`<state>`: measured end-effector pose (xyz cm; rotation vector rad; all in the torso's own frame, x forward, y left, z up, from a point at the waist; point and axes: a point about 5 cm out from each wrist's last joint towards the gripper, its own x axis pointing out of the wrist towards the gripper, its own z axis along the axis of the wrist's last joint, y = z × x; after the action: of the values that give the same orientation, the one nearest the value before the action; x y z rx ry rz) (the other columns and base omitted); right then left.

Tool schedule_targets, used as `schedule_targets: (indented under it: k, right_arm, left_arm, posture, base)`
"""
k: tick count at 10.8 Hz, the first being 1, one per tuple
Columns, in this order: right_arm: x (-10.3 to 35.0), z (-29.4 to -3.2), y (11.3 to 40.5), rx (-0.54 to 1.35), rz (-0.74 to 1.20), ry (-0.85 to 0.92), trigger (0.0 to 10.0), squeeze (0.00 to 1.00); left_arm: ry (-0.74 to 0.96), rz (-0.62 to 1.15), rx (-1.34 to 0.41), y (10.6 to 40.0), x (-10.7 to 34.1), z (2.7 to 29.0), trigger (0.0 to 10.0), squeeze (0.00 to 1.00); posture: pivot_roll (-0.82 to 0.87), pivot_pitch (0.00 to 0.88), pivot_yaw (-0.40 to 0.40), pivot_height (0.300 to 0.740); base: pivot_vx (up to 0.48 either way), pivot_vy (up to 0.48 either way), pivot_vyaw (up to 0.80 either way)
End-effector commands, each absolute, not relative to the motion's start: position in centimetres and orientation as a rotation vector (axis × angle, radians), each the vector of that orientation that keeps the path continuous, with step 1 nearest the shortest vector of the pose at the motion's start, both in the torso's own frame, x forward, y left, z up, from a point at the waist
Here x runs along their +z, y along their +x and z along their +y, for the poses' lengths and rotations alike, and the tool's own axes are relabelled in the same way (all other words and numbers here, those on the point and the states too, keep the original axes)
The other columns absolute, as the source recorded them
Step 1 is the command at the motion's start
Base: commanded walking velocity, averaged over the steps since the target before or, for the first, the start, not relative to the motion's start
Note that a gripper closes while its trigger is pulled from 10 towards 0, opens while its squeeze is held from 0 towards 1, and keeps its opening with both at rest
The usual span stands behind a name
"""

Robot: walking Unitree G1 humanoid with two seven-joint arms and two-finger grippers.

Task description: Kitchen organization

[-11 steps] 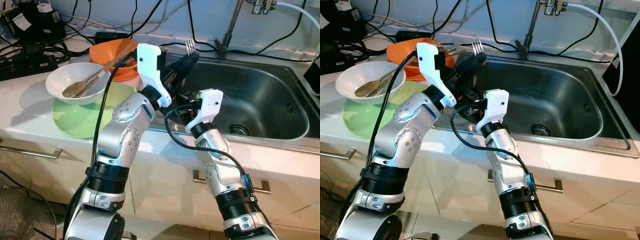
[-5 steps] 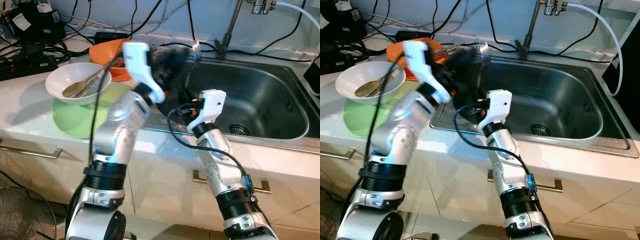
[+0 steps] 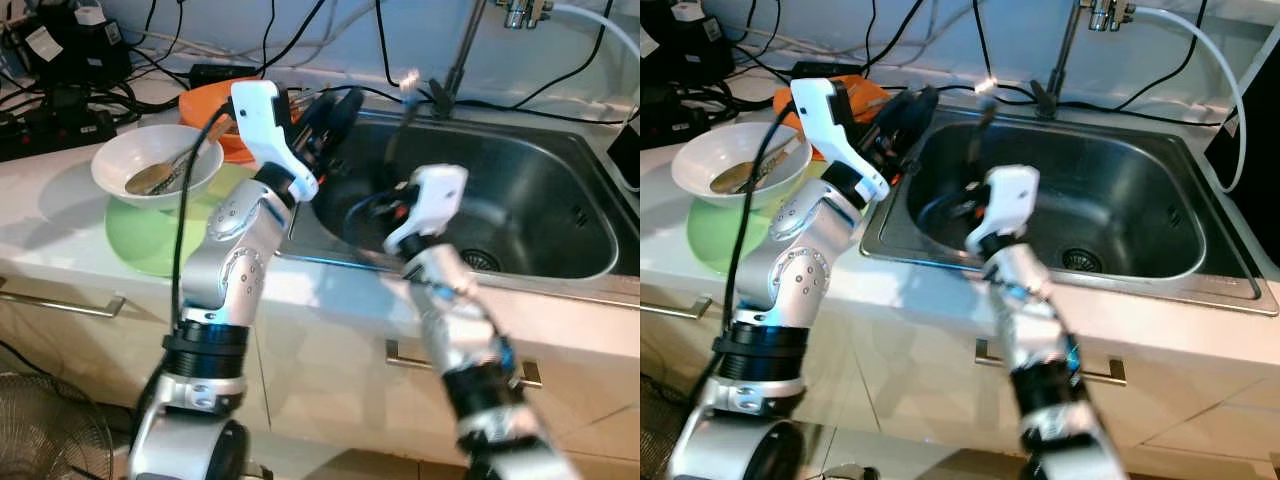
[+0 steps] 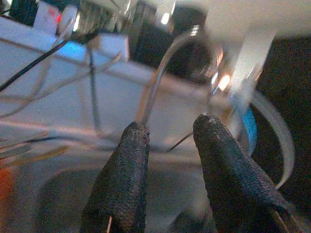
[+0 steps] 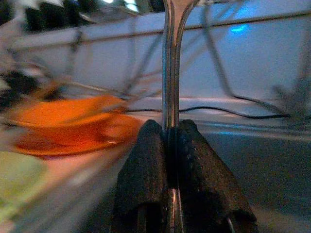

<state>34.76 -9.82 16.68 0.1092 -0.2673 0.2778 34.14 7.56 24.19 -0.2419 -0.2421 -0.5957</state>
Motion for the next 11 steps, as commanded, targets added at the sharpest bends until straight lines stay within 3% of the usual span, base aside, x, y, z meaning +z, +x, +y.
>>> schedule_targets:
  k: [1,3,5,11]
  right_arm:
    - [16.8,-12.1,36.0,0.162,-0.226,0.049,10.0,0.00]
    - [17.1,-13.6,36.9,0.112,-0.212,0.021,10.0,0.00]
    - [16.2,-15.5,38.5,0.051,-0.078,-0.132,10.0,0.00]
    - [14.7,-13.8,39.6,0.161,0.105,-0.238,10.0,0.00]
  left_arm:
    - [-0.105,-0.142,-0.562,34.3,21.5,7.5,10.0,0.00]
    - [-0.030,-0.066,-0.547,34.1,19.8,7.7,10.0,0.00]
    - [0.060,0.039,-0.628,33.4,17.5,7.3,10.0,0.00]
    - [0.118,0.147,-0.778,31.5,15.6,5.8,10.0,0.00]
  posture:
    - [0.03,0.019,-0.012,0.740]
    - [0.03,0.019,-0.015,0.740]
    - [0.03,0.017,-0.017,0.740]
    - [0.05,0.000,-0.040,0.740]
  base:
    - [0.000,0.000,0.00]
    - [0.000,0.000,0.00]
    - [0.000,0.000,0.00]
    - [0.000,0.000,0.00]
